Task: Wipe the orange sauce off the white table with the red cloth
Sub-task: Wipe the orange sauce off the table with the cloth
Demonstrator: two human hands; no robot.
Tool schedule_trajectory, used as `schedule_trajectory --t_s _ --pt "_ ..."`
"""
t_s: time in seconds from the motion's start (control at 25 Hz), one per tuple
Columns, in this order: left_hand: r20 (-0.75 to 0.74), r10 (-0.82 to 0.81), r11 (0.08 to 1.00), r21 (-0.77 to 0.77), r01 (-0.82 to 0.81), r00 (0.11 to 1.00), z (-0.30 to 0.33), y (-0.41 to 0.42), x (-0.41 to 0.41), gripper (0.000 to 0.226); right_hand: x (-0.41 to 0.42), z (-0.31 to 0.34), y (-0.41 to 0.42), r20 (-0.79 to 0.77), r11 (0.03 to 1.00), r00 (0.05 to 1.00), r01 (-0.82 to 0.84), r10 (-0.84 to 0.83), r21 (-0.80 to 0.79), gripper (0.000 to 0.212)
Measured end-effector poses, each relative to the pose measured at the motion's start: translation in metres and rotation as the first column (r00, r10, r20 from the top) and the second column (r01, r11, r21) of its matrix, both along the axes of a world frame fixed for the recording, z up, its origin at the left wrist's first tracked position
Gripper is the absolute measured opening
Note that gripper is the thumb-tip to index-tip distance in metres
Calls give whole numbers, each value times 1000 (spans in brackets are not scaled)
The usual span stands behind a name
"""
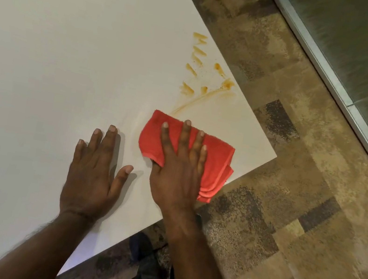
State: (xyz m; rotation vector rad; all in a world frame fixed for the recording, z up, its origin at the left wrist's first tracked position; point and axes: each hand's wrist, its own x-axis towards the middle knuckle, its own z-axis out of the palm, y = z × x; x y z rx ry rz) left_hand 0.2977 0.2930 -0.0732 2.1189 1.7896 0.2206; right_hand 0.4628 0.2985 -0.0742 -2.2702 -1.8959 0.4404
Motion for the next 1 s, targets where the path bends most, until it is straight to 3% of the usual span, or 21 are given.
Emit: schedule_trajectory --t_s 0.12,0.28,0.44,0.8,1.0 --pt "5 -3 1000 -2 3 1000 0 -1 -1 78 19 1 -3 30 1000 999 -11 12 -5 75" --pt "20 -15 1000 -5 15 1000 0 0 -2 77 55 2 18 90 992 989 118 -113 -46 72" --pt "39 -20 1000 3 19 999 1 0 -4 76 78 5 59 -32 985 984 174 -174 -12 64" --pt "36 -28 1000 -12 28 999 2 0 -4 74 71 4 53 -23 992 995 102 -100 70 67" --pt "35 -22 1000 -13 22 999 4 1 -3 71 74 3 83 -172 896 892 436 -418 86 62"
